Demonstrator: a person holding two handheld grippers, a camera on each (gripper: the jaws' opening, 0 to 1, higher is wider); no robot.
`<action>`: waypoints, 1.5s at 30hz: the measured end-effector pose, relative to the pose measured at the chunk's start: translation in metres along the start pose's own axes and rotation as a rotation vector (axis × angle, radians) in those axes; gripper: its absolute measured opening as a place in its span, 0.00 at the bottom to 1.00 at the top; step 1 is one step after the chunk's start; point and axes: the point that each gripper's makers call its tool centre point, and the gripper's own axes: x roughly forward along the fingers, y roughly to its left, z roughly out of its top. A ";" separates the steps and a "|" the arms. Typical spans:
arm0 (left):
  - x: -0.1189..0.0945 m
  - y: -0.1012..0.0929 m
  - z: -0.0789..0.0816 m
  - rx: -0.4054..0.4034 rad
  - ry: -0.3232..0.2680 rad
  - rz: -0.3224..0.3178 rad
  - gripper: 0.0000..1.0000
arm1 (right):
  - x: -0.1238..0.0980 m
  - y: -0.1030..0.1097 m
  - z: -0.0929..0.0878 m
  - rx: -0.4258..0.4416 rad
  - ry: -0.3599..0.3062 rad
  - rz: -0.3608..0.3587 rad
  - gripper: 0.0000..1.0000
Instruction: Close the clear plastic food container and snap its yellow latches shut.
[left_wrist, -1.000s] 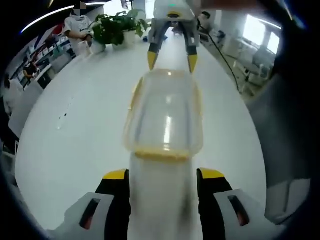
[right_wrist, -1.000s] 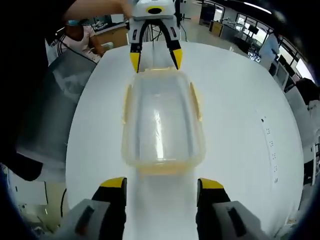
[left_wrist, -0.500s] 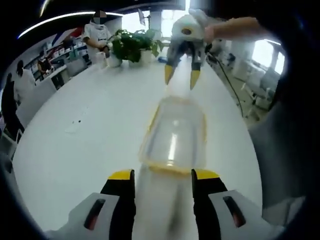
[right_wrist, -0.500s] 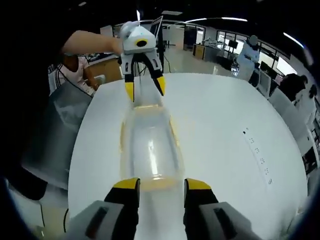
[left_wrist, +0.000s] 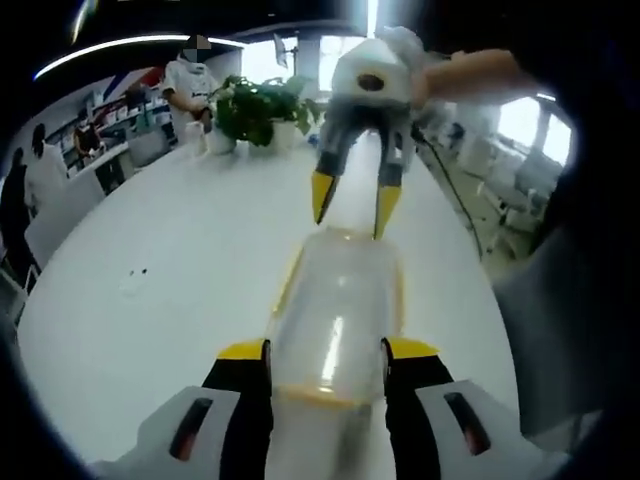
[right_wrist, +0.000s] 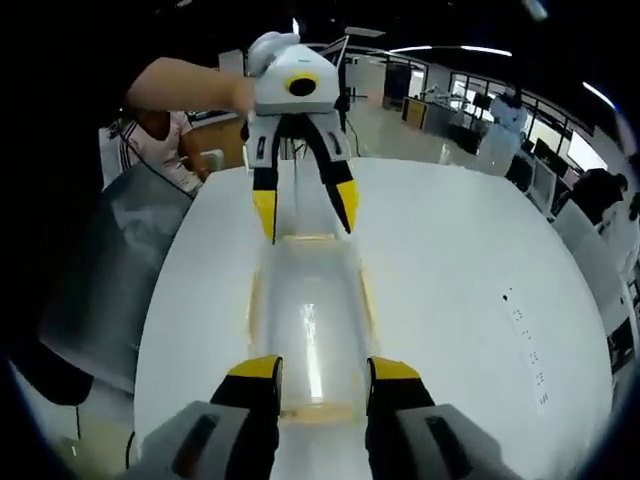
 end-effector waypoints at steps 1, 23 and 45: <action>0.004 -0.002 0.001 0.002 0.003 -0.006 0.42 | 0.004 0.003 0.003 -0.015 0.005 0.007 0.31; 0.033 -0.017 0.017 0.020 -0.042 -0.045 0.41 | 0.030 -0.005 0.019 -0.036 0.015 0.053 0.36; 0.041 -0.031 0.013 0.099 -0.041 -0.007 0.46 | 0.042 -0.020 0.021 -0.001 0.045 0.111 0.51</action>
